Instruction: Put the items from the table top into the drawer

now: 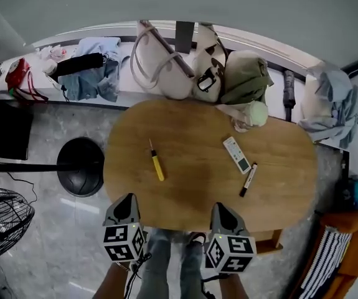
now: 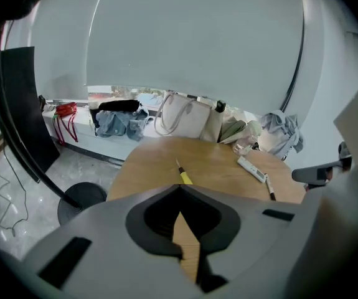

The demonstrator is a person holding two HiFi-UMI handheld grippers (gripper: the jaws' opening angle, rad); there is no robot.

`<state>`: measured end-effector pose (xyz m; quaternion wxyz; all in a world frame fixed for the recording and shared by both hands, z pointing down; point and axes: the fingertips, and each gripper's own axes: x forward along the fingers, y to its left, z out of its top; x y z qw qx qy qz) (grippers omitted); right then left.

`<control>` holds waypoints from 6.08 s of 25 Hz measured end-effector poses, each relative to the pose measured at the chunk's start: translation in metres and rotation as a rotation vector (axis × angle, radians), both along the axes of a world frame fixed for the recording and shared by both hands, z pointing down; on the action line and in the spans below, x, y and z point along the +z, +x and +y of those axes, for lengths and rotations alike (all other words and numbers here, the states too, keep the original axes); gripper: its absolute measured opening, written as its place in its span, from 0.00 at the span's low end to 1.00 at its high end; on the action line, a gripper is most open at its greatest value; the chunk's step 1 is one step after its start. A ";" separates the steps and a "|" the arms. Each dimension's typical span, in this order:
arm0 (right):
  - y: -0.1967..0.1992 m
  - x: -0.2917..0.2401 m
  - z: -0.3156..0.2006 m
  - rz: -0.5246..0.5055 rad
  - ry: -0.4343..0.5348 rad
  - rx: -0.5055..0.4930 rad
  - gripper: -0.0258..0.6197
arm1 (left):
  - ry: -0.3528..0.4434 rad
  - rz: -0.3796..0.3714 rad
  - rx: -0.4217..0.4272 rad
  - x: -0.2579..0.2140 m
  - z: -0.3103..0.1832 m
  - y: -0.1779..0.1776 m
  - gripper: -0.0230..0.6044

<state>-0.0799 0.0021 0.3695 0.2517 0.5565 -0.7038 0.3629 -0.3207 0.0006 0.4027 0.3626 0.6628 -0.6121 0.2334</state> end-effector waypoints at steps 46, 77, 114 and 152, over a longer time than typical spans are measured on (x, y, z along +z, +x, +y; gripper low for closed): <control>-0.171 0.131 -0.060 0.083 -0.118 -0.350 0.33 | -0.155 -0.082 -0.053 0.079 0.030 -0.121 0.02; -0.191 0.160 -0.088 0.169 -0.153 -0.411 0.17 | -0.151 -0.062 -0.039 0.090 0.018 -0.118 0.02; -0.008 0.097 -0.021 0.141 -0.127 -0.107 0.16 | -0.075 -0.037 0.244 0.059 -0.001 0.036 0.02; 0.235 0.087 0.159 0.100 -0.191 0.509 0.16 | -0.077 -0.052 0.766 0.061 0.061 0.291 0.02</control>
